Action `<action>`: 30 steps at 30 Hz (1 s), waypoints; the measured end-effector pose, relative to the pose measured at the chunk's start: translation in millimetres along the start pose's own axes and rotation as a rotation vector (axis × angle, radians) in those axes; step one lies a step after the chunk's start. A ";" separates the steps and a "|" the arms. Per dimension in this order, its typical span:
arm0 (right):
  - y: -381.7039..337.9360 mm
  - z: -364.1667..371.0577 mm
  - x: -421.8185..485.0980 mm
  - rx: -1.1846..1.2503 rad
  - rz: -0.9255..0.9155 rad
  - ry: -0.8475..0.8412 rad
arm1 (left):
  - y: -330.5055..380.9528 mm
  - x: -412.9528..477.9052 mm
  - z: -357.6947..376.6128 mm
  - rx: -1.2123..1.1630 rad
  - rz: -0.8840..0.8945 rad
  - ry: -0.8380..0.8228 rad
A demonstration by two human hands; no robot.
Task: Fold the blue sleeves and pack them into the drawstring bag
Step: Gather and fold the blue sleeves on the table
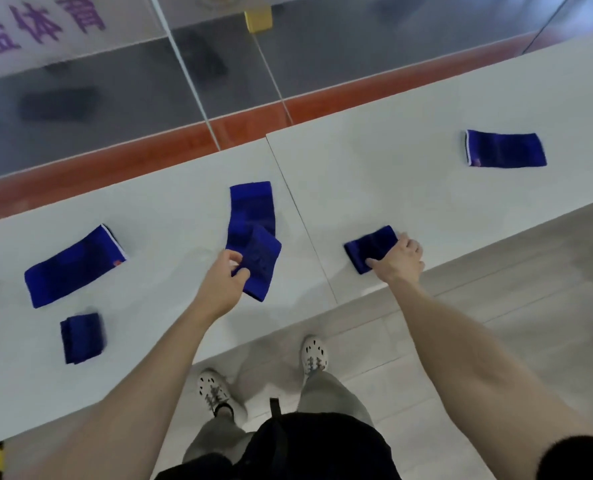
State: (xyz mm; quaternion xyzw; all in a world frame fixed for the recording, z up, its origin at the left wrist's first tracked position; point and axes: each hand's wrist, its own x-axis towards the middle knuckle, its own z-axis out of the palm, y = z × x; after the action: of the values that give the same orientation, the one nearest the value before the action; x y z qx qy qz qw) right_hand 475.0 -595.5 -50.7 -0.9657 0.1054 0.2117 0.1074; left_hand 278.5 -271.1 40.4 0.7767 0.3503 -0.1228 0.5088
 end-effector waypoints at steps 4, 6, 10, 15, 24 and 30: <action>-10.5 -8.2 23.9 -0.121 0.023 -0.103 | 2.5 -8.8 -5.5 -0.201 -0.029 0.055; -19.7 -8.3 27.7 -0.119 0.007 -0.166 | 0.7 -12.0 -13.0 -0.223 -0.022 0.069; -34.2 1.1 2.7 0.155 -0.103 -0.240 | -5.5 -20.2 -27.5 -0.312 -0.036 0.098; -53.2 17.0 -43.8 0.241 -0.177 -0.136 | -28.0 -29.3 -50.1 -0.454 -0.102 0.129; -66.2 48.0 -62.7 0.286 0.179 -0.170 | -40.4 -40.1 -67.0 -0.408 -0.107 0.096; -90.8 -3.8 -113.9 0.597 -0.081 -0.013 | -41.8 -35.7 -95.0 -0.419 -0.072 0.112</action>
State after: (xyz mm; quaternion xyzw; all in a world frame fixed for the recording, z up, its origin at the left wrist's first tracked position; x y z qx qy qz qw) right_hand 397.9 -491.7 16.6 -0.8935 0.1235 0.1729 0.3955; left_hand 208.9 -192.9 73.5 0.6464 0.4237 -0.0219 0.6341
